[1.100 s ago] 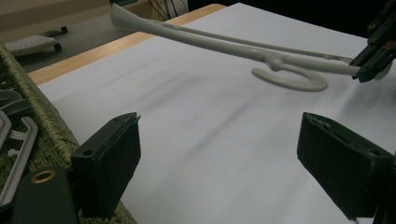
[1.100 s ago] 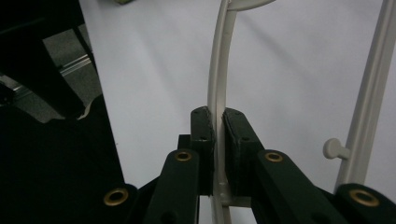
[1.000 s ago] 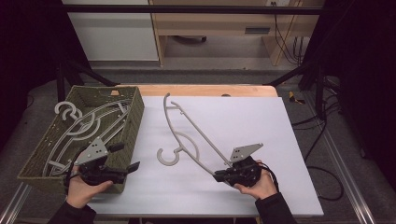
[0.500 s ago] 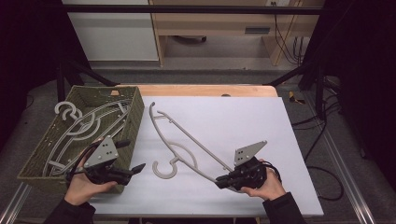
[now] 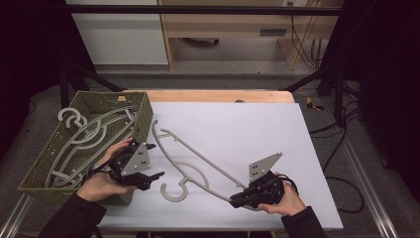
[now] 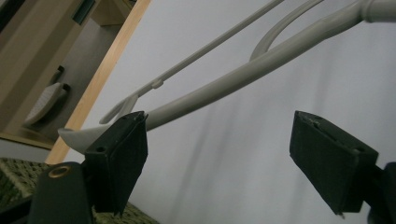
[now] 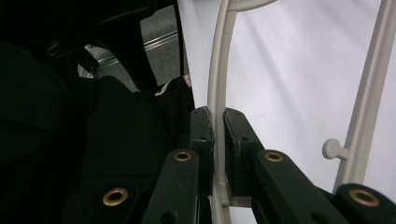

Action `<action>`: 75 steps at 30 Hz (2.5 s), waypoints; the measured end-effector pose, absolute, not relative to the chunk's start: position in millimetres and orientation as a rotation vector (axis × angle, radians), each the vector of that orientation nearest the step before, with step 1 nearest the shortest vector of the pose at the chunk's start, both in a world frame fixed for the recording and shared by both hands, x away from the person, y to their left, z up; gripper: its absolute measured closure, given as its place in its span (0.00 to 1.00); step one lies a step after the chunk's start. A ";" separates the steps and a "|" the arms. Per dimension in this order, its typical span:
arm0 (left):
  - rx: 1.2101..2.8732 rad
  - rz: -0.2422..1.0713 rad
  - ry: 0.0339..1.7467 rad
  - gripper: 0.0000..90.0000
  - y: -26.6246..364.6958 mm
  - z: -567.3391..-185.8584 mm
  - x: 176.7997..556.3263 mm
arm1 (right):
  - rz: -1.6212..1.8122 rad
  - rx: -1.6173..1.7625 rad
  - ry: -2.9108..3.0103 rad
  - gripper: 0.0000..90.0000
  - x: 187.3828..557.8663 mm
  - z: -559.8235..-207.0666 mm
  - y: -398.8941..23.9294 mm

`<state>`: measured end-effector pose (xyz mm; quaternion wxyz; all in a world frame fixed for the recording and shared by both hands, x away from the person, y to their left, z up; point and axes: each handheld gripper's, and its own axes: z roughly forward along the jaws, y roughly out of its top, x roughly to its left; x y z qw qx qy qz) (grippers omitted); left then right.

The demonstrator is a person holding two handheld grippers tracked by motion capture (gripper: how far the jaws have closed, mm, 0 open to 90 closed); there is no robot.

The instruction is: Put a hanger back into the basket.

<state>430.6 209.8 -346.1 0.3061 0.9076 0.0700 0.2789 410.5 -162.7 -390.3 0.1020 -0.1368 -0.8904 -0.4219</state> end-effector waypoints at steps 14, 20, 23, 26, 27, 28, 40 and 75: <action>2.451 0.854 -0.033 0.44 191.9 -357.0 439.2 | -1.217 -0.373 -2.623 0.92 409.2 -393.5 -161.0; 2.475 0.897 -0.086 0.58 186.7 -362.2 438.5 | -1.206 -0.372 -2.616 0.92 408.7 -393.1 -161.5; 2.477 0.928 -0.114 0.63 185.8 -364.4 436.8 | -1.221 -0.365 -2.602 0.92 409.4 -393.0 -162.4; 2.476 0.937 -0.124 0.65 186.1 -365.3 435.9 | -1.215 -0.377 -2.601 0.92 409.3 -392.3 -163.6; 2.472 0.943 -0.127 0.66 186.4 -365.1 435.4 | -1.219 -0.379 -2.598 0.92 409.5 -392.4 -163.9; 2.470 0.956 -0.132 0.68 186.4 -364.7 434.9 | -1.232 -0.370 -2.592 0.92 410.2 -392.8 -164.3; 2.444 1.029 -0.090 0.82 185.7 -356.8 430.5 | -1.318 -0.418 -2.556 0.89 413.9 -390.8 -172.9; 2.454 0.753 0.603 0.91 164.8 -360.7 443.0 | -2.062 -1.222 -2.642 0.31 416.1 -378.9 -233.8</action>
